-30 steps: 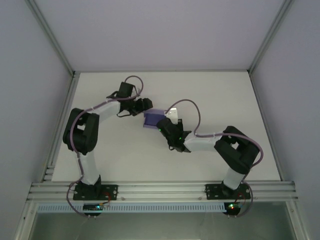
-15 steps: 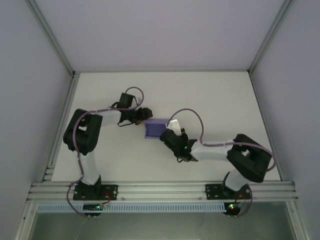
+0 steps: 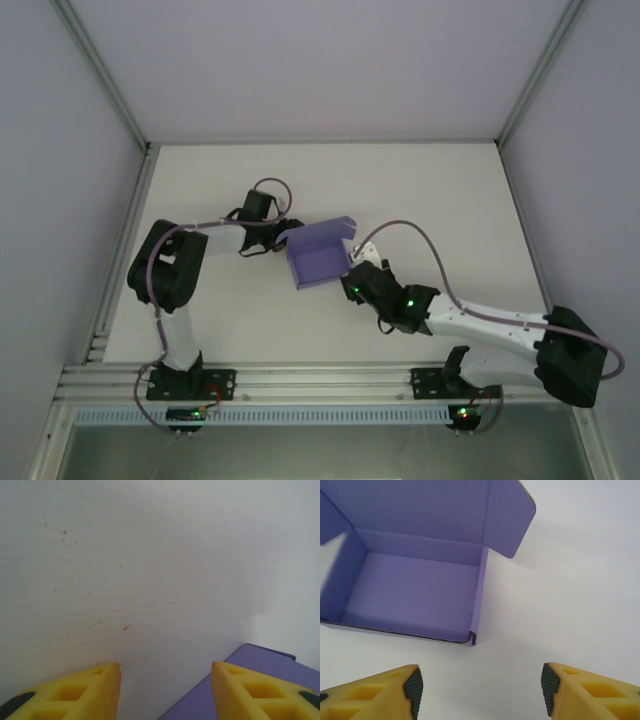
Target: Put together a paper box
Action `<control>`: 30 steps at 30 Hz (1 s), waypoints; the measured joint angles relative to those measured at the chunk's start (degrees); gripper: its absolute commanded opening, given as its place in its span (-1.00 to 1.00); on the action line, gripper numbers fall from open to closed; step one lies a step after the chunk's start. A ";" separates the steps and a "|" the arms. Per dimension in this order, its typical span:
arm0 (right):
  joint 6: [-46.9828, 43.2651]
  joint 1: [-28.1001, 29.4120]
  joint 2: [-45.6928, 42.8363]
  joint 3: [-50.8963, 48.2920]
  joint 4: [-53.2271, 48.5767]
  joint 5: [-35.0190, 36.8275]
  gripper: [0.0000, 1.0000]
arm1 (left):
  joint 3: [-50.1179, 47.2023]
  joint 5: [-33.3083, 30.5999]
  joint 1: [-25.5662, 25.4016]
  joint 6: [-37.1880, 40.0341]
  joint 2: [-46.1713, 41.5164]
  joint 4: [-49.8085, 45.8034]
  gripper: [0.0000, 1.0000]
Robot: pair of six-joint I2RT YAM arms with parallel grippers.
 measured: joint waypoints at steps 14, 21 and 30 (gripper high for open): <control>-20.37 -29.55 -0.96 13.31 -2.67 -46.01 0.82 | 11.23 -6.29 2.67 8.92 -0.13 -14.12 0.68; -32.76 -38.29 6.38 18.91 -4.33 -62.01 0.94 | 10.60 -15.37 7.30 16.39 -18.84 -22.84 0.99; -48.81 -39.08 22.95 33.73 -14.53 -66.16 0.80 | -3.32 -16.70 -8.48 22.99 -45.57 -27.74 0.83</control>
